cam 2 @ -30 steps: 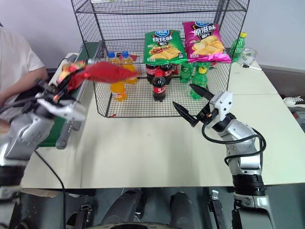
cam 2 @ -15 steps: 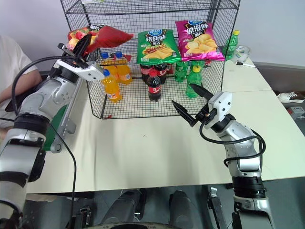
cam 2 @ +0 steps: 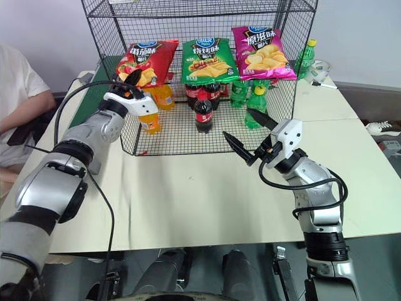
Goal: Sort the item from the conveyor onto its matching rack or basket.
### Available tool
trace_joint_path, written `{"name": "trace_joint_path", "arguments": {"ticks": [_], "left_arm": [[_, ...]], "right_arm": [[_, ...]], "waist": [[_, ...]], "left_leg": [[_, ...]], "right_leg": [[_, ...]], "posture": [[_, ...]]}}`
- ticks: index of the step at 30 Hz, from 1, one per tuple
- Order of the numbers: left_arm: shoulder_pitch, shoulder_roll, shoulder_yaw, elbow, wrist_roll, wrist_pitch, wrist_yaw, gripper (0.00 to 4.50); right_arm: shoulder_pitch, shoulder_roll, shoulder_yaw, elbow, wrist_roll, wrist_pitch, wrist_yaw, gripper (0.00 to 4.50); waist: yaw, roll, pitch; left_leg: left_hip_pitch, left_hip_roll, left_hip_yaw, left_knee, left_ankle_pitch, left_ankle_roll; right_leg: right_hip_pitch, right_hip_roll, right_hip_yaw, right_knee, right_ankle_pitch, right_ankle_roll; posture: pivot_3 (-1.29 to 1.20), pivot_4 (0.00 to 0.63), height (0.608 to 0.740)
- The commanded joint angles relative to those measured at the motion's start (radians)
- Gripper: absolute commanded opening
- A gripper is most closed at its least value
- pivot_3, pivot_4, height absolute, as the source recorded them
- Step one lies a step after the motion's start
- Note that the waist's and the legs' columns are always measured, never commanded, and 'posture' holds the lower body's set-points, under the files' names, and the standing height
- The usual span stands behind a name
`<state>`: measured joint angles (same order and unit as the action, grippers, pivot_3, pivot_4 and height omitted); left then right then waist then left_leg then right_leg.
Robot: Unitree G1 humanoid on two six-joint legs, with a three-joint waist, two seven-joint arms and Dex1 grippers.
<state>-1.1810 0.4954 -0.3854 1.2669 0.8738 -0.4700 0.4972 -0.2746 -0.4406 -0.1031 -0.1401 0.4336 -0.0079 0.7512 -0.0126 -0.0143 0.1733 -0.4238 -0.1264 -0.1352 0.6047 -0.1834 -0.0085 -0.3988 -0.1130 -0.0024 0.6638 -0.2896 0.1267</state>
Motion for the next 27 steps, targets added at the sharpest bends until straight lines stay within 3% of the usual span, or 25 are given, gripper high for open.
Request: {"name": "trace_joint_path", "arguments": {"ticks": [1, 7, 10, 13, 14, 20, 27], "left_arm": [[-0.072, -0.011, 0.028, 0.023, -0.07, 0.051, -0.042, 0.04], [-0.087, -0.023, 0.036, 0.027, -0.135, 0.037, -0.089, 0.04], [-0.084, -0.023, 0.023, 0.021, -0.147, 0.027, -0.109, 0.8], [-0.07, -0.025, 0.034, 0.018, -0.177, 0.025, -0.139, 2.28], [-0.065, -0.021, 0.033, 0.011, -0.181, 0.013, -0.133, 2.57], [-0.014, 0.022, 0.059, -0.11, -0.256, -0.081, -0.227, 2.57], [0.205, 0.119, 0.134, -0.512, -0.345, -0.044, -0.391, 2.57]], "right_arm": [[-0.004, -0.003, -0.005, -0.045, -0.003, -0.002, -0.01, 4.5], [-0.004, 0.001, -0.004, -0.042, -0.006, 0.001, -0.009, 4.5], [0.001, 0.002, -0.003, -0.039, -0.014, -0.002, -0.012, 4.5], [0.005, 0.0, 0.001, -0.04, -0.016, -0.002, -0.005, 4.5], [0.007, -0.002, 0.003, -0.04, -0.019, -0.004, -0.003, 4.5], [0.015, 0.001, 0.003, -0.05, -0.011, 0.004, -0.007, 4.5], [0.008, 0.002, 0.006, -0.035, -0.014, 0.002, -0.001, 4.5]], "waist": [[0.0, 0.0, 0.0], [0.0, 0.0, 0.0], [0.0, 0.0, 0.0], [0.0, 0.0, 0.0], [0.001, 0.0, 0.0], [0.0, 0.0, 0.0], [-0.006, 0.0, 0.0]], "left_leg": [[-0.001, 0.0, 0.0, 0.002, 0.0, 0.001], [-0.003, 0.0, 0.0, 0.006, -0.001, 0.002], [-0.003, 0.0, 0.0, 0.006, -0.001, 0.002], [-0.002, 0.0, 0.0, 0.006, -0.001, 0.002], [-0.002, 0.0, 0.0, 0.006, -0.001, 0.002], [-0.002, -0.001, 0.0, 0.007, -0.002, 0.002], [-0.003, 0.0, 0.0, 0.006, -0.002, 0.002]], "right_leg": [[0.0, 0.0, 0.0, 0.001, 0.0, 0.0], [0.0, 0.0, 0.0, 0.001, 0.0, 0.001], [0.0, 0.0, 0.0, 0.001, 0.0, 0.001], [0.0, 0.0, 0.0, 0.001, 0.0, 0.001], [0.001, 0.0, 0.0, 0.001, 0.0, 0.001], [0.001, 0.0, 0.0, 0.001, 0.0, 0.001], [-0.001, 0.0, 0.001, 0.001, 0.0, 0.001]], "posture": [[0.0, 0.15, 0.74], [0.0, 0.15, 0.74], [0.0, 0.15, 0.74], [0.0, 0.15, 0.74], [0.0, 0.15, 0.74], [0.0, 0.15, 0.74], [0.0, 0.15, 0.74]]}}
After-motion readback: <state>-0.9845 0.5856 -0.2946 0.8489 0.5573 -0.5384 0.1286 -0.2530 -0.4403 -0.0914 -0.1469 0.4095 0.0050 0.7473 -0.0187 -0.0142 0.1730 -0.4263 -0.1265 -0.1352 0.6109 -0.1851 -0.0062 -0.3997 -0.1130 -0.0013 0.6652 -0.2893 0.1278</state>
